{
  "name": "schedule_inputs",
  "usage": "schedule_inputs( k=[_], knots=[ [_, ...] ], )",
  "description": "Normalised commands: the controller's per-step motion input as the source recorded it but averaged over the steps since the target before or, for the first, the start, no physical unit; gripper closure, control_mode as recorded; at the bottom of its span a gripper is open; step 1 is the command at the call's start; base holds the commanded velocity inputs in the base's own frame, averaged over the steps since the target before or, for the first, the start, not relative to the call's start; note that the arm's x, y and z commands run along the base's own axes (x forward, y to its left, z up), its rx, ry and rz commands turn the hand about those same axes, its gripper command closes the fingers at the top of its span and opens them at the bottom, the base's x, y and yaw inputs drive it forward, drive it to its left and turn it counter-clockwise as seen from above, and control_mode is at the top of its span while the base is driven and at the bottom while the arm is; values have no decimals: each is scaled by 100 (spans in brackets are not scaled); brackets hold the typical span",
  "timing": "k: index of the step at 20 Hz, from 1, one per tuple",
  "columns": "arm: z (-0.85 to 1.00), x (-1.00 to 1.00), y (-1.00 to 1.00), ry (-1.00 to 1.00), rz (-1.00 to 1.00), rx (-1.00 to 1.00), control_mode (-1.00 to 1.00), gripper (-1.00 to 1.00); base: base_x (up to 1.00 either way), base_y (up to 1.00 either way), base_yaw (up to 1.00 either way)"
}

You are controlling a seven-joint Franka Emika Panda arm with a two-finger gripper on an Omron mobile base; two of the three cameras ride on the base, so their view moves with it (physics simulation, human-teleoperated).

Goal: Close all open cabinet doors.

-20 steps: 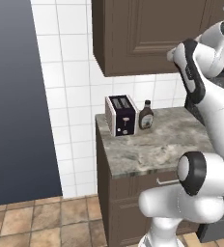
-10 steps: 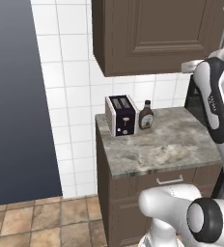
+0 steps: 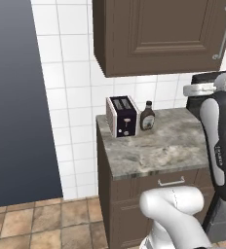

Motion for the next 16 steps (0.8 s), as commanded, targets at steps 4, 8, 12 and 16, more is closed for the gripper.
schedule_inputs(
  k=[4, 8, 12, 16],
  knots=[
    [-27, -56, 36, 3, 3, 0, -100, -100, 0, 0, 0],
    [-8, -43, 20, 2, 2, 0, -100, -100, 0, 0, 0],
    [0, -37, 5, 0, 0, 0, -100, -100, 0, 0, 0],
    [-5, -5, 1, 1, 0, 0, -100, -100, 0, 0, 0]
  ],
)
